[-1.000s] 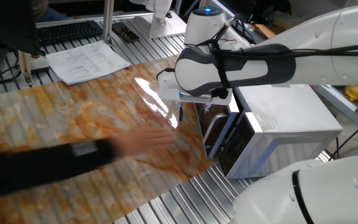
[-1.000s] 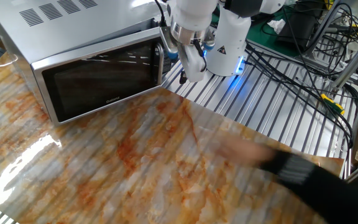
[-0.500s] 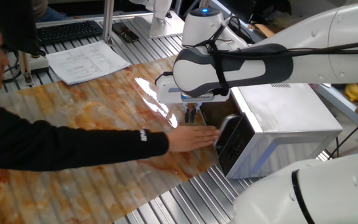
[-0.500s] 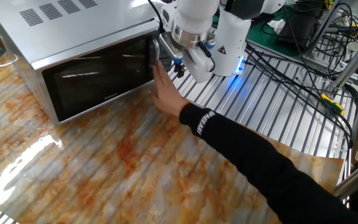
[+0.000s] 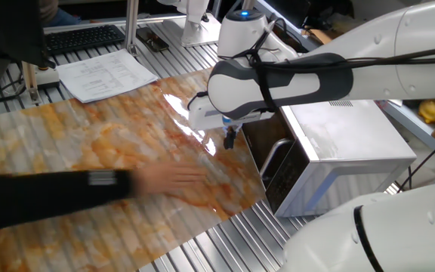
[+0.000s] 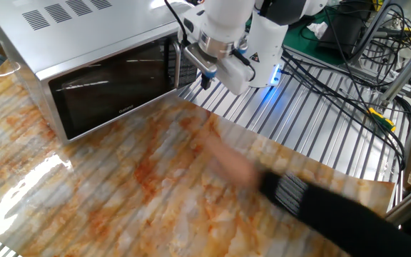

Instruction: Open the microwave door

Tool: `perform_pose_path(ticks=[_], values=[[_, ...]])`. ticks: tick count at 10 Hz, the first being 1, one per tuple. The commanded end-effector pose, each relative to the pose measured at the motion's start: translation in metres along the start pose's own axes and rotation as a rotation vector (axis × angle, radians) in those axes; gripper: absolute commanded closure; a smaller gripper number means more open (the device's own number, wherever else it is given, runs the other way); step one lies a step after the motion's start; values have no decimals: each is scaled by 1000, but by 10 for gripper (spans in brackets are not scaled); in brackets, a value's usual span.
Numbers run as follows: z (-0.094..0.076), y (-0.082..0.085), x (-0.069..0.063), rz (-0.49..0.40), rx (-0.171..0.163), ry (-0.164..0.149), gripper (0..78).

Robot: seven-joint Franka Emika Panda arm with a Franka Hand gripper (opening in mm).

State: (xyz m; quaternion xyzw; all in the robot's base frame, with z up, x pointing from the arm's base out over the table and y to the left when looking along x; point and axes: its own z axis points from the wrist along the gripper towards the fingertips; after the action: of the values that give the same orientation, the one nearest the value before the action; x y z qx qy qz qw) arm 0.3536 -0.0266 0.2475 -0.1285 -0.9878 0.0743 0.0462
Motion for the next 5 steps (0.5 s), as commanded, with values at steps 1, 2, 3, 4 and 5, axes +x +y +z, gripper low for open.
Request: perform_pose_path(ticks=[1, 2, 3, 4, 5], values=[[4, 11, -4, -410, -73, -42, 764], [4, 11, -4, -409, -97, -42, 764], [5, 11, -5, -408, -108, -52, 764], [5, 11, -5, -408, -108, -53, 764], [6, 12, -5, -402, -123, -66, 764]])
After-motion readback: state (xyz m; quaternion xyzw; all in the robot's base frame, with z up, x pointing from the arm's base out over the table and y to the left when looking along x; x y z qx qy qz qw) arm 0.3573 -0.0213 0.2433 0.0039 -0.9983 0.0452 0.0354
